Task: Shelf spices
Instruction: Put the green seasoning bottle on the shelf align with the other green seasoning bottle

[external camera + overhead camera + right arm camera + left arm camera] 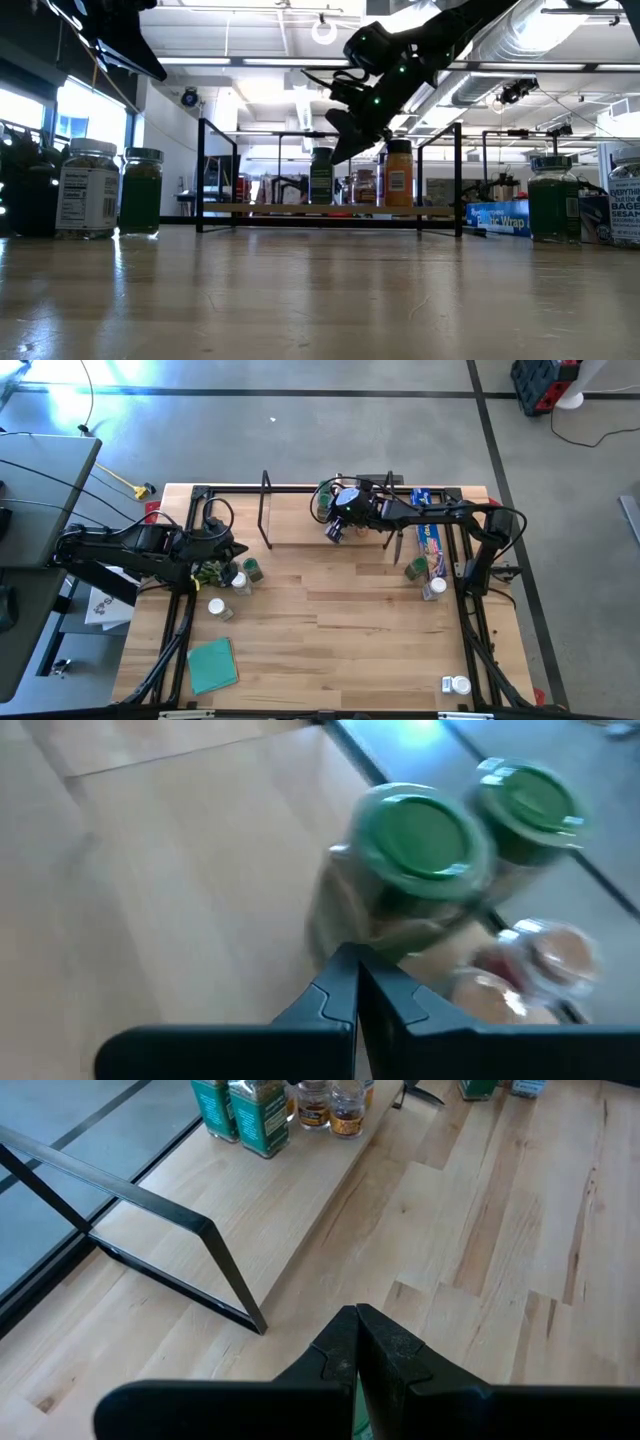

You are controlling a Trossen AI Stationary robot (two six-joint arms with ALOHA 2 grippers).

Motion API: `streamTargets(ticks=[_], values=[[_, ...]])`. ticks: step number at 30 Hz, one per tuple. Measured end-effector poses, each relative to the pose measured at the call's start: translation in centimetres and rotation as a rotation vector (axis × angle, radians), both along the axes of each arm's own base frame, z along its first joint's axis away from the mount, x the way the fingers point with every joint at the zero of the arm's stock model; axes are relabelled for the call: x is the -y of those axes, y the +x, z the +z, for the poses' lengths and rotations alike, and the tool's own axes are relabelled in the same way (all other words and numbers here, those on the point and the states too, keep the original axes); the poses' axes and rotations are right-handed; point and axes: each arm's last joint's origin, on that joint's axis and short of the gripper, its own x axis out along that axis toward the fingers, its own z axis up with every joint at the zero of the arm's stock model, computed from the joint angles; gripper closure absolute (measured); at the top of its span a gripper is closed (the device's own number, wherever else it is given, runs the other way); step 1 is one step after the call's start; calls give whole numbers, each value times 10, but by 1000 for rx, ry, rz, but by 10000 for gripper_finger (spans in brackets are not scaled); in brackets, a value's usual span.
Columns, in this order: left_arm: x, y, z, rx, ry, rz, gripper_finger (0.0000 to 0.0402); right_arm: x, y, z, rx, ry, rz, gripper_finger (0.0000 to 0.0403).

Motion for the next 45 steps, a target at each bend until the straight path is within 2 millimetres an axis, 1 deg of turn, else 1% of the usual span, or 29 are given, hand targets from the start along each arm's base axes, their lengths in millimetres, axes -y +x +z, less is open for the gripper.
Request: streamTargets(ticks=[3, 5, 9, 15, 21, 23, 25, 28, 30, 35, 37, 39, 41, 43, 45], values=[[0, 0, 0, 0, 0, 0, 399, -2, 3, 1, 33, 48, 107, 403], [0, 0, 0, 0, 0, 0, 399, -3, 5, 3, 65, 58, 139, 403], [0, 0, 0, 0, 0, 0, 399, 0, 8, 2, 90, 31, 131, 403], [0, 0, 0, 2, -6, 5, 399, 7, 5, 2, 75, 4, 76, 403], [0, 0, 0, 3, -7, 5, 399, 7, 4, 2, 63, -15, 69, 403], [0, 0, 0, 3, -8, 4, 399, 1, 3, 7, 57, -20, 84, 403], [0, 0, 0, 3, -8, 4, 399, -7, 0, 19, 75, -26, 101, 403], [0, 0, 0, 3, -9, 4, 399, -28, -9, 48, 109, -49, 133, 403], [0, 0, 0, 2, -11, 1, 399, -49, -19, 71, 134, -97, 149, 403], [0, 0, 0, 0, -10, -1, 399, -116, -52, 129, 205, -300, 168, 403], [0, 0, 0, 1, -10, 0, 399, -141, -65, 142, 238, -339, 166, 403], [0, 0, 0, 2, -6, 5, 399, -163, -75, 148, 260, -335, 185, 403], [0, 0, 0, 4, 1, 13, 399, -182, -81, 148, 267, -297, 227, 403], [-1, 0, 0, 5, 9, 22, 399, -198, -83, 142, 256, -249, 268, 403], [-1, 0, 0, 7, 10, 24, 399, -212, -83, 129, 250, -201, 306, 403]])
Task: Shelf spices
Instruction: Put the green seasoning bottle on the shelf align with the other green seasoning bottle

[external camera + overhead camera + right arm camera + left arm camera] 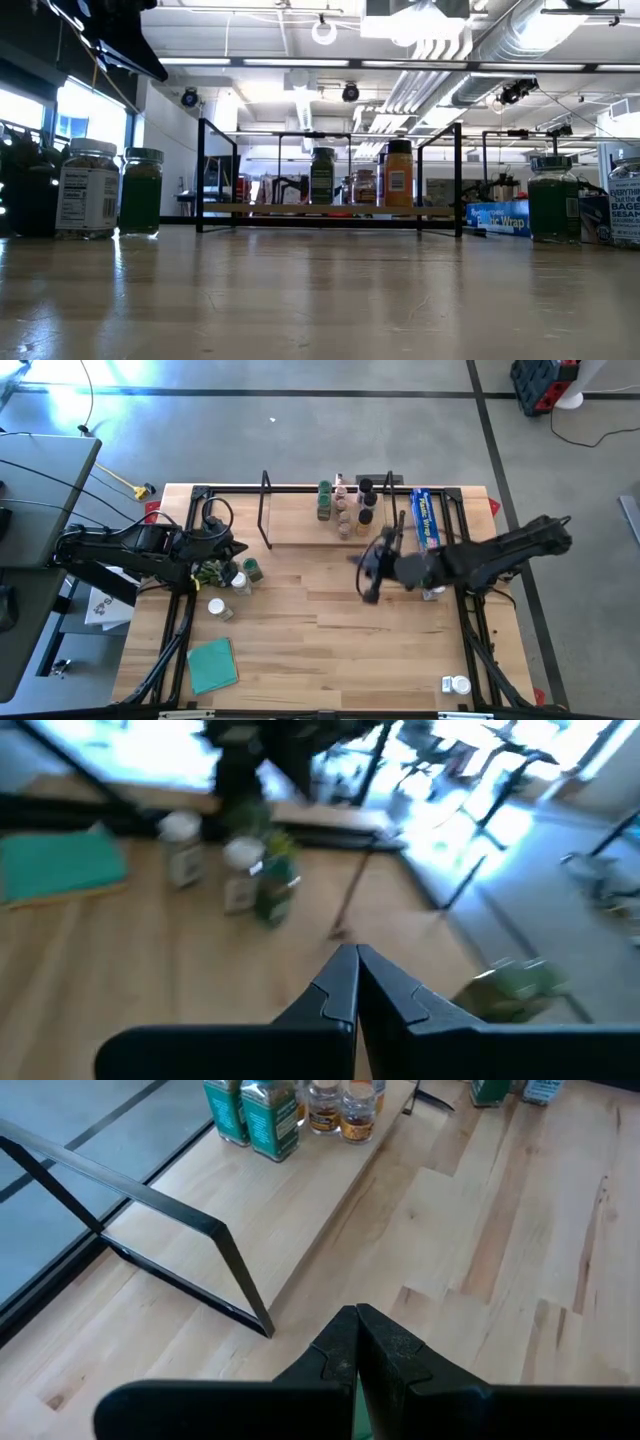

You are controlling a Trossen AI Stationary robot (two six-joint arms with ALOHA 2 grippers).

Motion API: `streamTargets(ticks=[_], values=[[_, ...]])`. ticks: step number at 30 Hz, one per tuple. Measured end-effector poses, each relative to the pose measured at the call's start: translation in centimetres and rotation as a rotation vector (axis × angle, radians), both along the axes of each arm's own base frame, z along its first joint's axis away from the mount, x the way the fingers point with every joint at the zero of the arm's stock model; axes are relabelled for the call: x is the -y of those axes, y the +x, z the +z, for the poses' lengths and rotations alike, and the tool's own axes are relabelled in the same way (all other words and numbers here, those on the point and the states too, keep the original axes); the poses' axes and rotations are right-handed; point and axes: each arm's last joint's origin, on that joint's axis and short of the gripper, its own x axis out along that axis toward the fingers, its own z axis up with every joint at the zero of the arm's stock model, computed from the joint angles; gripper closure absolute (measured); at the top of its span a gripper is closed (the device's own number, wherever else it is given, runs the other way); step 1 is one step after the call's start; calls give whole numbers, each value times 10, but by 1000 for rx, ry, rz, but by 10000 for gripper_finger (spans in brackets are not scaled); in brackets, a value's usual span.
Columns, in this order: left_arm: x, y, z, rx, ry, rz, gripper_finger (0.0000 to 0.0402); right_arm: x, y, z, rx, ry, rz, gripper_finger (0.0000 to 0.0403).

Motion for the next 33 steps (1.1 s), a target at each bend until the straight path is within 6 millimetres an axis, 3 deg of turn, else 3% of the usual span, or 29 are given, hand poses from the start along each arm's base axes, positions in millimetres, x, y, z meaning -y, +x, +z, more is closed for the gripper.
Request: streamTargets(ticks=[8, 15, 20, 24, 29, 33], values=[[0, 4, 5, 65, -8, -3, 399, -22, 13, -69, 13, 163, 96, 403], [1, 5, 4, 40, 24, -56, 379, -18, 22, -90, 75, 192, 99, 403], [3, 12, -3, -37, 0, -113, 307, -11, 24, -91, 86, 209, 70, 403], [5, 18, -18, -210, -3, -176, 232, -8, 25, -91, 86, 214, 57, 403], [-2, 26, -33, -346, -24, -45, 147, -8, 26, -92, 82, 213, 56, 403], [-4, 35, -41, -385, -91, -59, 105, -8, 26, -92, 82, 213, 57, 403]])
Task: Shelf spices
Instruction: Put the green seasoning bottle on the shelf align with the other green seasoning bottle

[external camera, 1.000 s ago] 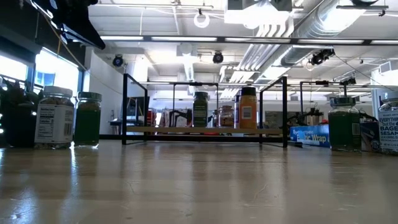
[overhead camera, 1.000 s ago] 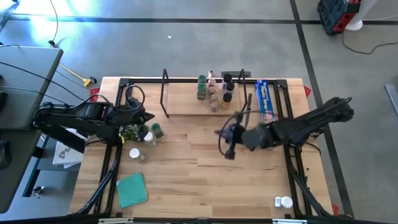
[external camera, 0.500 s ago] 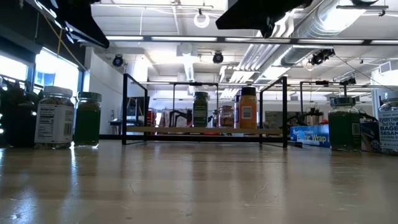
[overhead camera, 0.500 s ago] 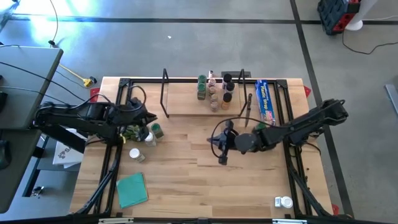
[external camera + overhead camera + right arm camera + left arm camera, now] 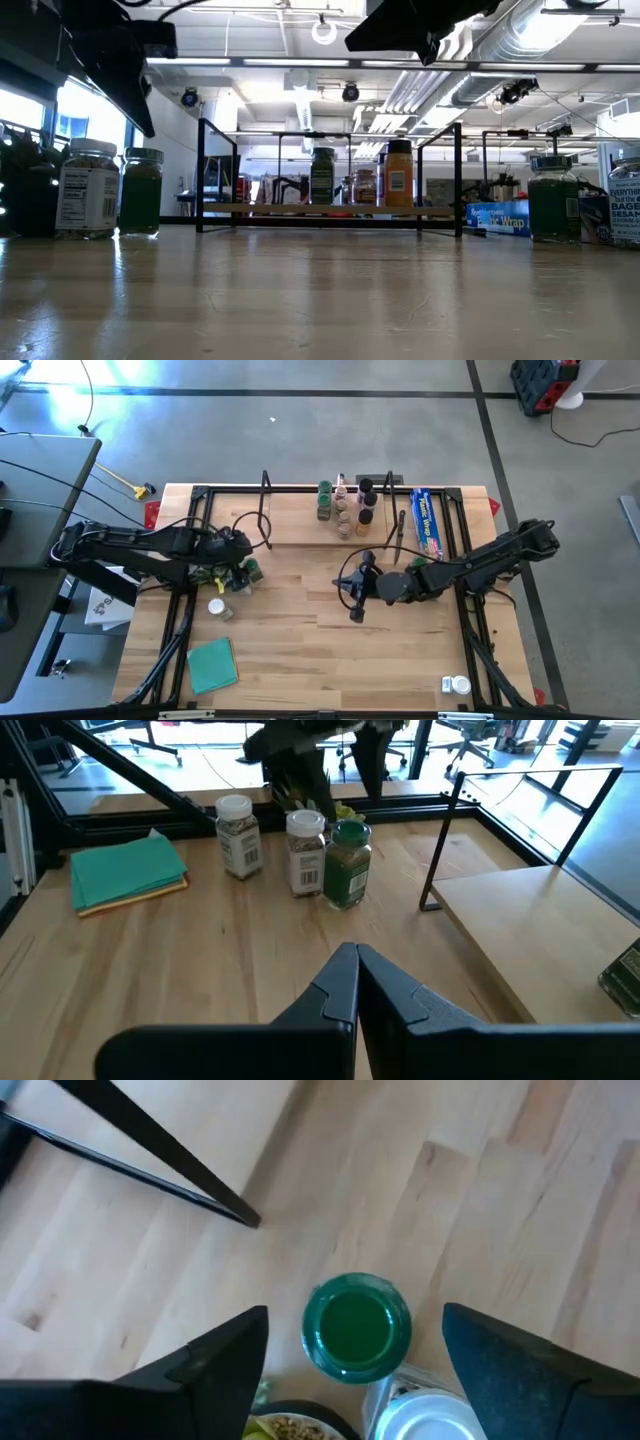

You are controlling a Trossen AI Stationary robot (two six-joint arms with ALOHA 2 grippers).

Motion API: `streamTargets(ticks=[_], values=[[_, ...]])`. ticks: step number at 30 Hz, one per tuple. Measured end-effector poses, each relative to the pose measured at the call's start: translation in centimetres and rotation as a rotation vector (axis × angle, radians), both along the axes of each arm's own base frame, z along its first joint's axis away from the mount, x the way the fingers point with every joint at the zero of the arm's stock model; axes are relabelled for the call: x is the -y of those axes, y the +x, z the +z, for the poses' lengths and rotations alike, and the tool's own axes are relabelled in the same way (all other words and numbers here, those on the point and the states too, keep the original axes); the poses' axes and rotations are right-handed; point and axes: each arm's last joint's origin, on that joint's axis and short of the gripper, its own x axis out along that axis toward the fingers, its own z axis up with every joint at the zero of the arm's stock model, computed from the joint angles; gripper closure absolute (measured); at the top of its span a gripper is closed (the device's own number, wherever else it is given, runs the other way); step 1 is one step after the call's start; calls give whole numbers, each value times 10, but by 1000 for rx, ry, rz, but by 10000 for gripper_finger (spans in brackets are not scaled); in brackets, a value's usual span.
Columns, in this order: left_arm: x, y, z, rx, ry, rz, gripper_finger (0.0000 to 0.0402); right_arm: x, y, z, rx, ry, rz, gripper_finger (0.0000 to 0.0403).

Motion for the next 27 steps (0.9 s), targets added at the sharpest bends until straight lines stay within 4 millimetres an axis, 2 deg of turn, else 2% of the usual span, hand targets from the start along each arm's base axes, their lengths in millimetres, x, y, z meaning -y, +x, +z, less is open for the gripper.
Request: streamTargets(ticks=[17, 22, 27], values=[[-13, 32, -38, -225, -97, -58, 100, -1, 0, 0, 0, 1, 3, 403], [-16, 38, -46, -250, -129, -81, 130, -2, -1, 0, -1, 2, 10, 403], [-17, 40, -48, -260, -133, -112, 191, -3, -1, 0, -1, 2, 13, 403]])
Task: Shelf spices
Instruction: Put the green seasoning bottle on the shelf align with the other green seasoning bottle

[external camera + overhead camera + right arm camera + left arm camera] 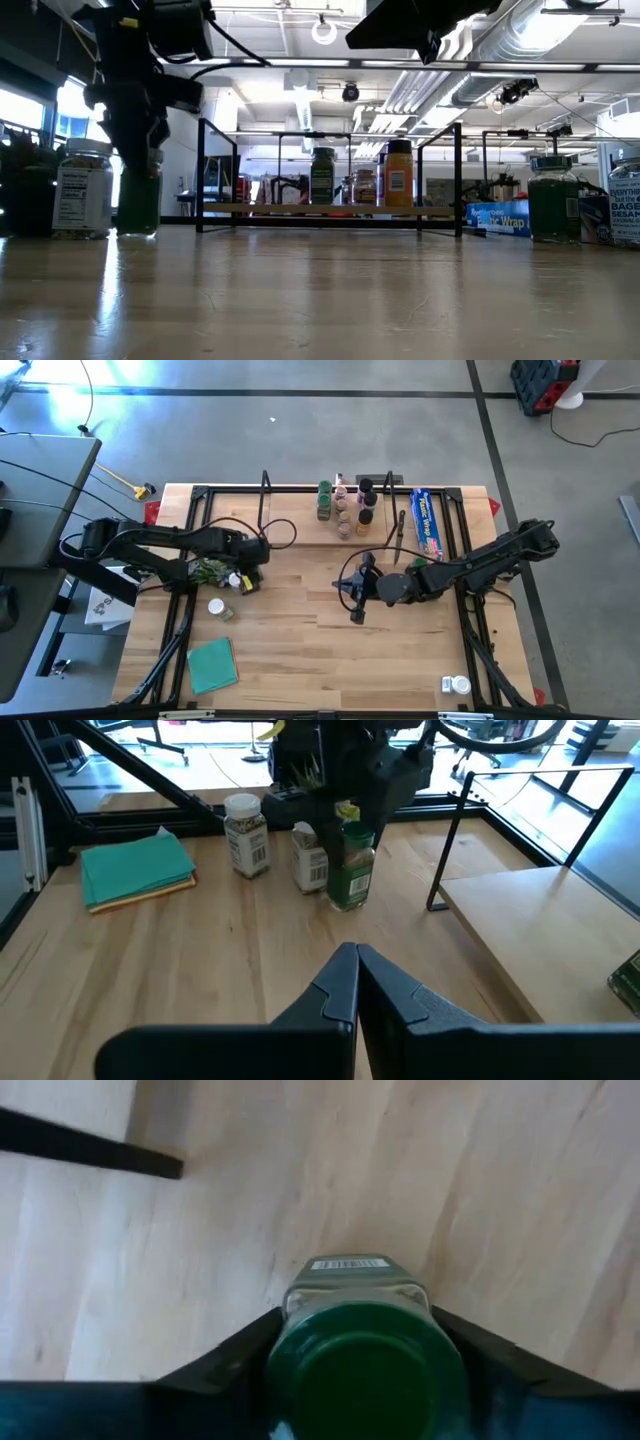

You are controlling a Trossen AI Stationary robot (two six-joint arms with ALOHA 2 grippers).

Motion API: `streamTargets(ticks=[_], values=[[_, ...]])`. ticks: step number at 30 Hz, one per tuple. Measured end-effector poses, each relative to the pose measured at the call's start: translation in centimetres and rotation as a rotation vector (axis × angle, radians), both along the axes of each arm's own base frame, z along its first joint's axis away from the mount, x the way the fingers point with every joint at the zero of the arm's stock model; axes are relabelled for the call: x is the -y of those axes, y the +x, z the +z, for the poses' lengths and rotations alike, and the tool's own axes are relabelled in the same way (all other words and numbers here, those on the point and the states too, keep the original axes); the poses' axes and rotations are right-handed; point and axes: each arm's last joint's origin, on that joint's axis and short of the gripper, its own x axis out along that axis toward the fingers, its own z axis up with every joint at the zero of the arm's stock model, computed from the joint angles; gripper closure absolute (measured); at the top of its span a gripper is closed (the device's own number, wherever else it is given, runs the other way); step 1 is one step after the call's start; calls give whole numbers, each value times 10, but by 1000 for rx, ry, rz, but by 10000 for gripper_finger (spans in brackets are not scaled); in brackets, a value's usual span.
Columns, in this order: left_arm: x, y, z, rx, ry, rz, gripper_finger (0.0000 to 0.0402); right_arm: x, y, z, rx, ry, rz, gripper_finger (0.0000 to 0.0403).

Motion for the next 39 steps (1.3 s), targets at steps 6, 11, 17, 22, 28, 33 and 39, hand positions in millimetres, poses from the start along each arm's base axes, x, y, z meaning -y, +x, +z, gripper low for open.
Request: streamTargets(ticks=[6, 11, 17, 22, 28, 33, 39], values=[[2, 14, 11, 157, -135, 49, 216, 0, 0, 0, -6, -23, 10, 403], [7, 33, 18, 345, -237, 164, 216, -1, -1, 0, -2, -37, -16, 403], [15, 59, 7, 403, -253, 262, 216, -6, -2, 0, 1, -32, -7, 403], [21, 87, 0, 364, -200, 295, 208, -15, -5, 0, -6, -33, 20, 403], [23, 119, 0, 360, -196, 235, 174, -23, -9, -2, -21, -10, 39, 403], [24, 131, 3, 372, -179, 175, 166, -28, -14, -7, -58, 36, 30, 403], [23, 132, 6, 391, -216, 152, 164, -30, -18, -12, -109, 74, 9, 403]])
